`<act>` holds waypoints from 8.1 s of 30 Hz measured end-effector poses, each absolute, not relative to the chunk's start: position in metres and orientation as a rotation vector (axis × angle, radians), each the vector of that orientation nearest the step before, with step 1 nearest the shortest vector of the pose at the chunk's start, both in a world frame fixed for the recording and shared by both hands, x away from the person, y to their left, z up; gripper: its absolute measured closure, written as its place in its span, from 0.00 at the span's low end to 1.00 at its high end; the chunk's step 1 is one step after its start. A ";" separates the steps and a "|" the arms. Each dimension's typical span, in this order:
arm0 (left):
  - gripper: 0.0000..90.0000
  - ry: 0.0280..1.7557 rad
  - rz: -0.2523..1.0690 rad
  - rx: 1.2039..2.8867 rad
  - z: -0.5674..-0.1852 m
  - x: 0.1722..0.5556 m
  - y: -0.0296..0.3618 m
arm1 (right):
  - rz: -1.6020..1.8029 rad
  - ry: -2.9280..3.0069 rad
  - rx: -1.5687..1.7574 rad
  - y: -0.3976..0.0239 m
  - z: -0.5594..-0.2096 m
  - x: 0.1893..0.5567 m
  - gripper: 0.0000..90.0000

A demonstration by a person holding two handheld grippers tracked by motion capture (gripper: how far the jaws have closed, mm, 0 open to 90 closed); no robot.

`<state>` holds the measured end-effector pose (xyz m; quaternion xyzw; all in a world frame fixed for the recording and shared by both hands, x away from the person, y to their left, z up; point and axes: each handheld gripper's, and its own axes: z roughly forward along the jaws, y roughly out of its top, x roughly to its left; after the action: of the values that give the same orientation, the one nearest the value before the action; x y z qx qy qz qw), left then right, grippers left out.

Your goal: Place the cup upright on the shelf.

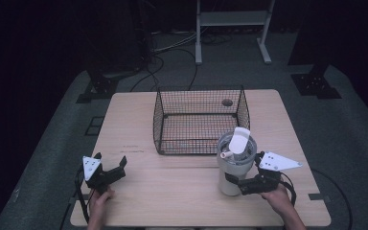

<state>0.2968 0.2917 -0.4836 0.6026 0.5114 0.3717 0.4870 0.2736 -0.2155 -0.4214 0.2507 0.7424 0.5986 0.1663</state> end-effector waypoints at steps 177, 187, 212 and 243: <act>0.00 1.269 0.849 1.418 -0.484 0.298 0.299 | 1.499 2.334 0.740 -0.049 -0.415 0.531 0.08; 0.00 1.267 0.853 1.423 -0.484 0.298 0.299 | 1.464 2.359 0.696 -0.054 -0.415 0.527 0.08; 0.00 1.272 0.854 1.419 -0.484 0.298 0.298 | 1.407 2.393 0.677 -0.061 -0.414 0.519 0.09; 0.00 1.262 0.862 1.436 -0.484 0.297 0.296 | 1.257 2.432 0.755 -0.088 -0.392 0.498 0.09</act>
<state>0.2973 0.2964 -0.4836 0.5934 0.5215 0.3561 0.4991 0.4985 -0.0877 -0.3918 0.2629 0.8466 0.4377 0.1503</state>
